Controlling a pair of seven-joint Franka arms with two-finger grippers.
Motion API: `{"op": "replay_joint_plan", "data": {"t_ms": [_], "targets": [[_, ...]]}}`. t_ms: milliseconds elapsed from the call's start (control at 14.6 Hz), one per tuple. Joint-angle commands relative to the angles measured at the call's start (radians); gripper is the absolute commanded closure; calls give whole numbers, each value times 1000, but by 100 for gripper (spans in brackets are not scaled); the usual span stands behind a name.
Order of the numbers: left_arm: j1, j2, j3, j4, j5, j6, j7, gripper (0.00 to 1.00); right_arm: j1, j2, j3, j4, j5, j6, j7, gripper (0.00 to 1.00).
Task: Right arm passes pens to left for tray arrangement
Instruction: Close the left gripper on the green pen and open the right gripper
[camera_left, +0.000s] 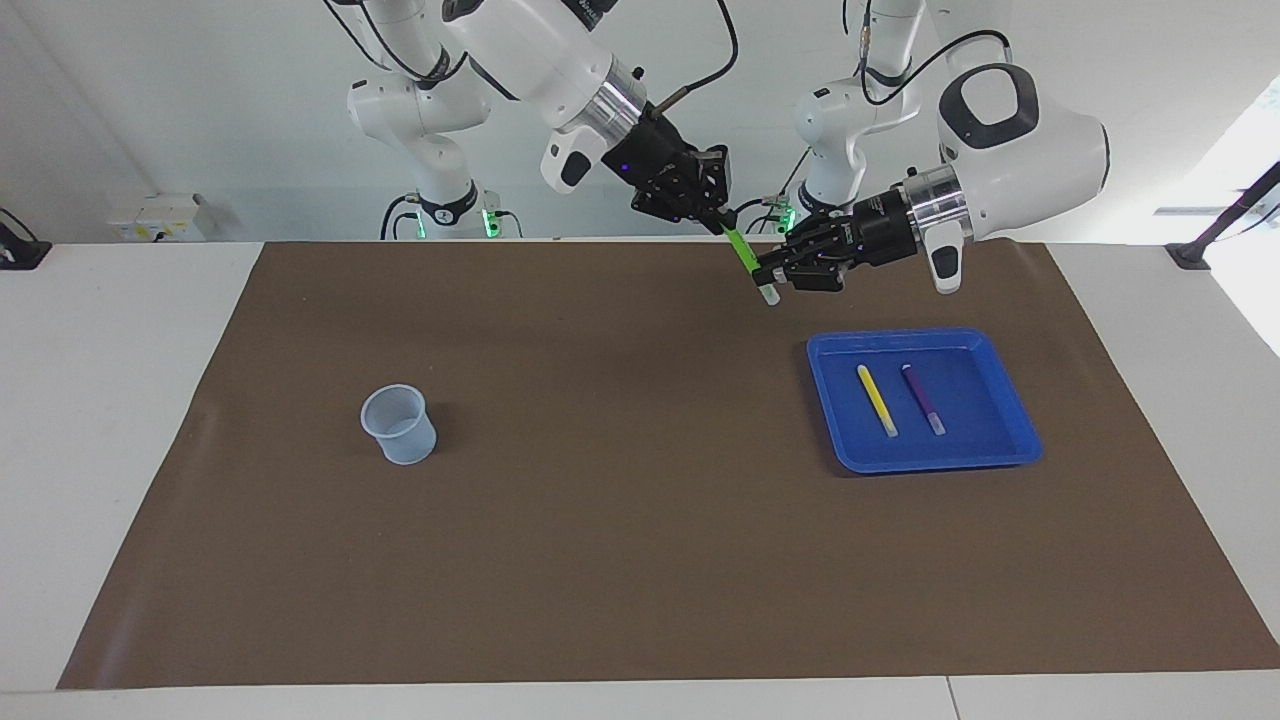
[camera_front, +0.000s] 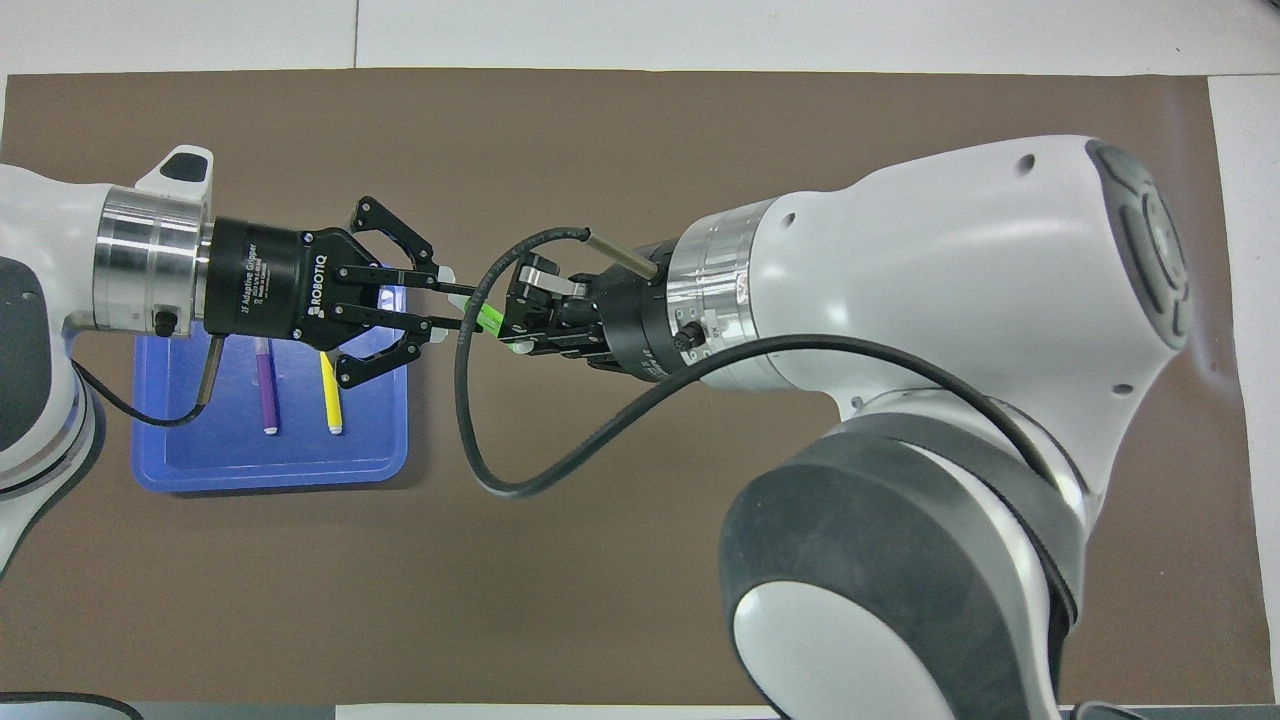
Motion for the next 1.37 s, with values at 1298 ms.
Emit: {"op": "replay_joint_plan", "data": {"t_ms": [1298], "targets": [[7, -29, 4, -11, -22, 19, -23, 100, 7, 9, 9, 2, -16, 1, 30, 100]]}}
